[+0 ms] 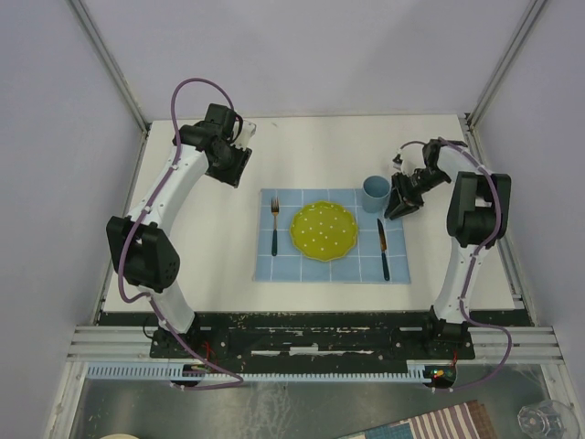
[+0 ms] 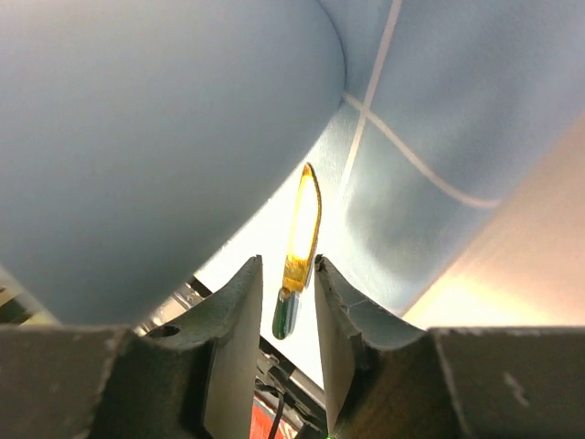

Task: Set the dinner table for one person
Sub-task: Adjust the knife on the napkin, then reset both arms

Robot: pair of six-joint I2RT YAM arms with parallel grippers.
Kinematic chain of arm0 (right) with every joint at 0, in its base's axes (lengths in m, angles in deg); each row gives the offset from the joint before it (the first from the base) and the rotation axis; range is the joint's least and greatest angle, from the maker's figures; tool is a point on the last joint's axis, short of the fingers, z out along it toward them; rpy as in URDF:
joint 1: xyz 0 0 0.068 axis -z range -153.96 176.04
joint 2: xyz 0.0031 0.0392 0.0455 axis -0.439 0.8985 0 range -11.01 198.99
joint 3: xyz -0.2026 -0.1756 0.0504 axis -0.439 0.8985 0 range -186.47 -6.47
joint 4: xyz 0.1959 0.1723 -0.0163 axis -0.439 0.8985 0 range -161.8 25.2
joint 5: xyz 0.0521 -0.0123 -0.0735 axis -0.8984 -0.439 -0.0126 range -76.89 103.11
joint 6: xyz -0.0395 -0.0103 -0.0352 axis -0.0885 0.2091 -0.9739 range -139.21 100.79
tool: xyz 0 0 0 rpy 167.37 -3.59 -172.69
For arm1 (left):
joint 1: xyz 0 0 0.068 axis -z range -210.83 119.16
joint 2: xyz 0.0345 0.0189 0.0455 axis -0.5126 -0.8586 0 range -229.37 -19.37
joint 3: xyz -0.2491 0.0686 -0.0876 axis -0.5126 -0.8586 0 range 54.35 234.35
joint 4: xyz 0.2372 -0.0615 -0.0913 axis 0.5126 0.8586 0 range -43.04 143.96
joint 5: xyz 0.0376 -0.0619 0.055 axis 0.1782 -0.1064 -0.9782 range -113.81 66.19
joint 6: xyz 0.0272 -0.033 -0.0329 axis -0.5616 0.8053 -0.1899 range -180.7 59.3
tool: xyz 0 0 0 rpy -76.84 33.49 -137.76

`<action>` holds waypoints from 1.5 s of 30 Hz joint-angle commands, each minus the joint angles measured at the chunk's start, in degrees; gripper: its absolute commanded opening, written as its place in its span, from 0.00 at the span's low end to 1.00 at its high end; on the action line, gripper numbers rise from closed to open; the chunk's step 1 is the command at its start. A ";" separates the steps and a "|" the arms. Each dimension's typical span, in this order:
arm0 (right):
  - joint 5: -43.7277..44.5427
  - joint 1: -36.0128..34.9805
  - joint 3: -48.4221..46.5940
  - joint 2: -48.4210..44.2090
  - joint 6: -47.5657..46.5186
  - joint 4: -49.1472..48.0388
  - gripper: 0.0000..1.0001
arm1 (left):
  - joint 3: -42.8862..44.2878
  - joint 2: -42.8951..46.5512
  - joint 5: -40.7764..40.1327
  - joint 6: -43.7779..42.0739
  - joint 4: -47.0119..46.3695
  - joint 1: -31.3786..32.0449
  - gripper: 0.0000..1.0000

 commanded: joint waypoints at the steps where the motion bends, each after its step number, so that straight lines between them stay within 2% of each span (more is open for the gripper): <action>1: 0.70 1.65 0.25 -5.59 -3.38 4.01 0.37 | 0.85 2.52 1.49 -0.26 -1.49 -0.24 0.50; 10: 2.56 4.61 2.87 -10.69 -7.86 8.24 0.36 | 0.99 2.86 1.79 -0.35 -1.41 -0.22 0.50; 20: 5.99 7.66 -4.95 -13.07 -7.82 11.10 0.36 | 0.91 3.38 0.18 -1.98 -2.44 -0.23 0.50; 24: 10.15 7.65 -9.18 -13.38 -6.46 12.42 0.45 | -1.20 3.89 0.83 -1.33 -5.11 -0.23 0.51; 28: 17.49 7.49 -12.99 -15.14 -8.72 15.29 0.50 | -2.29 4.23 6.82 1.75 -7.01 -0.23 0.53; 32: 24.32 6.72 -21.34 -16.51 -13.39 21.55 0.55 | -1.50 4.26 13.63 2.89 -6.24 0.01 0.55; 36: 28.94 5.50 -26.04 -18.06 -13.57 23.24 0.64 | -1.23 4.94 10.36 2.73 -8.11 0.08 0.57; 40: 29.98 2.92 -27.18 -19.98 -11.94 23.09 0.70 | -6.27 8.33 7.59 0.74 -13.12 1.48 0.62; 41: 30.09 2.05 -26.38 -20.63 -11.80 22.66 0.92 | -7.49 9.33 6.02 -0.21 -14.40 2.42 0.62; 42: 30.77 0.98 -25.28 -21.39 -11.64 22.07 1.00 | -8.50 10.36 4.27 -0.89 -15.36 3.42 0.63; 45: 33.01 -2.51 -22.76 -22.91 -13.15 21.58 0.99 | -11.00 13.76 2.39 -2.17 -18.12 5.02 0.64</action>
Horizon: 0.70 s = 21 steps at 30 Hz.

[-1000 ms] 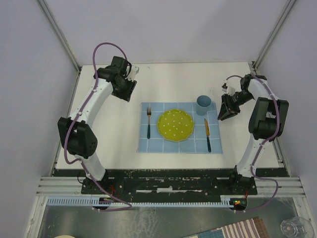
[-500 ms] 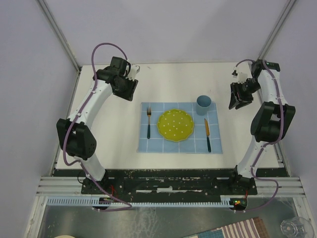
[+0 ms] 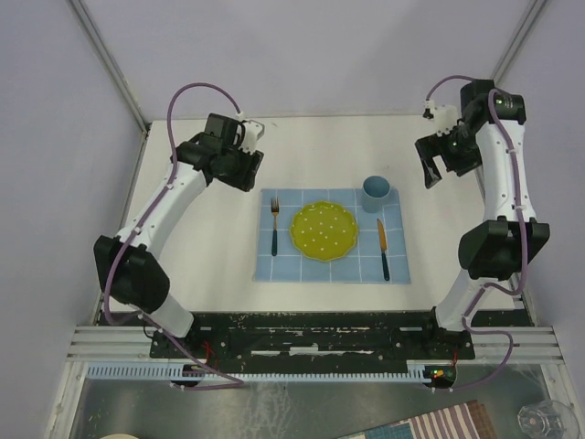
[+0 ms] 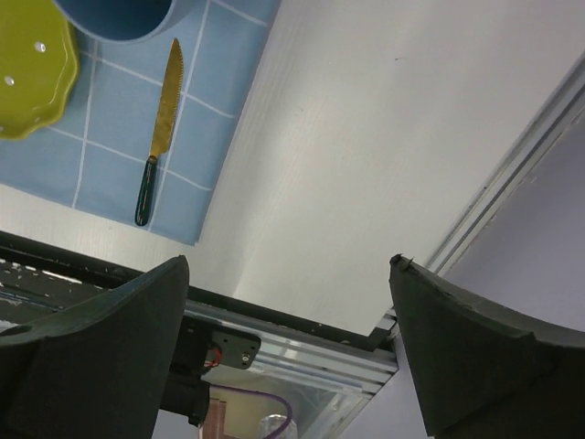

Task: Set the dinner table for one person
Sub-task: Reset both arms

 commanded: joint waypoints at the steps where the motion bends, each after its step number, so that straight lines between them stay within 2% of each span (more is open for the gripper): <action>1: 4.08 -4.40 2.65 -3.15 -1.27 -0.32 0.99 | -3.09 7.45 -3.31 -3.19 -7.87 2.68 0.65; 4: 3.64 -4.61 3.75 -3.33 -0.84 -0.85 0.98 | -6.20 9.62 -2.64 -3.30 -9.08 2.64 0.66; 6: 2.13 -4.61 3.69 -3.25 -0.72 -0.67 0.93 | -8.20 10.48 -2.03 -3.18 -8.76 3.13 0.67; 8: 1.38 -4.61 3.29 -2.86 -0.81 -0.09 0.92 | -10.04 11.41 -4.85 -3.34 -9.10 5.06 0.68; 14: 2.13 -4.61 2.69 -2.48 -2.81 0.67 0.96 | -13.92 14.58 -9.48 -2.12 -10.18 7.69 0.69; 16: 2.47 -4.66 2.63 -2.36 -2.64 0.01 1.00 | -15.72 15.80 -7.75 -2.76 -9.57 7.71 0.69; 21: 0.10 -4.62 3.57 -2.59 -2.16 -0.76 0.99 | -17.72 18.10 -9.42 -3.36 -11.96 7.92 0.70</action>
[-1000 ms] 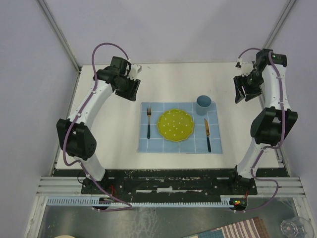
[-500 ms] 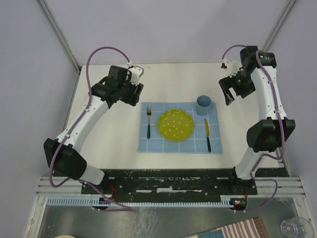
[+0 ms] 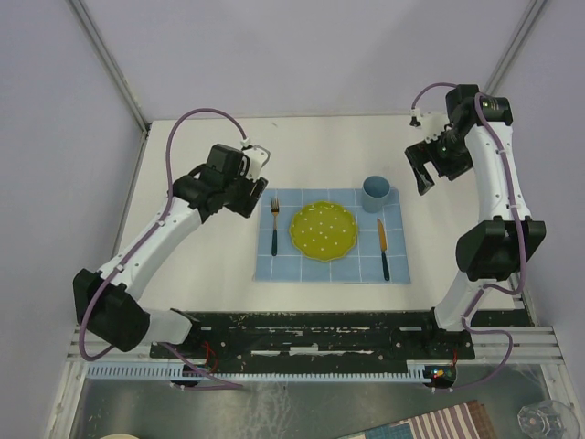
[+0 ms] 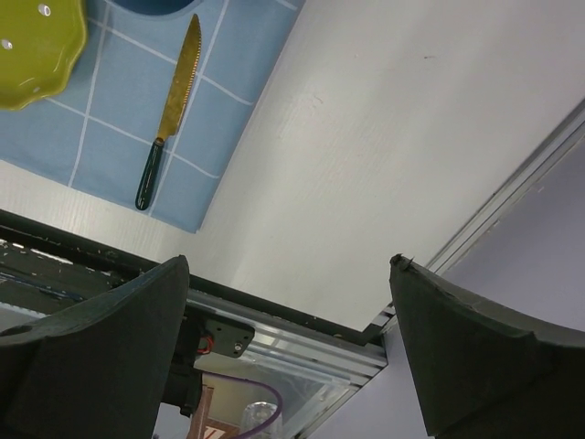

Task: Set the dinner table for one person
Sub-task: Reset both arms

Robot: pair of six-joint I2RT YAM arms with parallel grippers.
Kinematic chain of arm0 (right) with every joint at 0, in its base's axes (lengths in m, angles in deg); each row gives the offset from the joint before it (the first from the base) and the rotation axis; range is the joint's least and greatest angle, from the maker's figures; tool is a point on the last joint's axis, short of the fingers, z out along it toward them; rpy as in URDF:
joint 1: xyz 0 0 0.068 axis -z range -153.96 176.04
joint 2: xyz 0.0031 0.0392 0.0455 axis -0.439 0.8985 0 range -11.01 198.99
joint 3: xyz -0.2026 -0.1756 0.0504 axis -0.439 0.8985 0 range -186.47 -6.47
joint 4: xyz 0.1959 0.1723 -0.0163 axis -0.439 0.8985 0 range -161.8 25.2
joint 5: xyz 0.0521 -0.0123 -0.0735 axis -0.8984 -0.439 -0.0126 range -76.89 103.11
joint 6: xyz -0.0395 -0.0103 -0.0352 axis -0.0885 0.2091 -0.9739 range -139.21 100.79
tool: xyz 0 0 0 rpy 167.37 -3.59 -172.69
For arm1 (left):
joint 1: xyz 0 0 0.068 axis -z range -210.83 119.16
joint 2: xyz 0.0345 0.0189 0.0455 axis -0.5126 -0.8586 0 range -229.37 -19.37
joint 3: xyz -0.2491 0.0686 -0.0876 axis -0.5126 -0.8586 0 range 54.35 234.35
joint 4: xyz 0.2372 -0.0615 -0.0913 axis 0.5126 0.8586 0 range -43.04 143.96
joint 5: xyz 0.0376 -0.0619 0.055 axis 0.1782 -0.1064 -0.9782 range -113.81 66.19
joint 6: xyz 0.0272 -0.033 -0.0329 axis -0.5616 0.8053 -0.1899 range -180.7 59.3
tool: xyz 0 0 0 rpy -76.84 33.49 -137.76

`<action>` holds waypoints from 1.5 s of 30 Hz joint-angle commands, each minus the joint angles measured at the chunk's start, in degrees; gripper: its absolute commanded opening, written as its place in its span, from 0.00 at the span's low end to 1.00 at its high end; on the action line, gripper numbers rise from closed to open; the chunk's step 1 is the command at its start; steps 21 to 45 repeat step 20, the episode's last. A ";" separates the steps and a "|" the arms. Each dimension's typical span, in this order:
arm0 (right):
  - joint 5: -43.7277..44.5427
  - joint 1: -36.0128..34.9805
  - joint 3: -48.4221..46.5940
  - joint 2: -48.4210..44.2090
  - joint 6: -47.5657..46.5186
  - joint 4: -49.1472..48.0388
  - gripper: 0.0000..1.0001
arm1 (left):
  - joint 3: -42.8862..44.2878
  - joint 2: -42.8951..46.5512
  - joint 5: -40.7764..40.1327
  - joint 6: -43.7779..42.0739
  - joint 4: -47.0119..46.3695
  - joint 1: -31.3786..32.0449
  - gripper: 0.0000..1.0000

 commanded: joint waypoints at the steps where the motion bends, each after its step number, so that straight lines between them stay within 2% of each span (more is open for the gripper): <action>1: -2.59 -0.06 0.14 -1.27 -0.32 -1.16 0.99 | -0.09 3.41 -2.19 -1.30 -4.69 0.00 0.70; 12: -3.38 -0.19 0.99 -0.98 -0.11 -3.91 0.99 | -1.63 5.07 -2.55 -1.58 -3.75 -0.02 0.69; 45: -5.15 -1.55 -0.67 -0.01 -2.50 -2.83 0.99 | -2.37 5.43 -3.41 -2.51 -3.75 0.04 0.69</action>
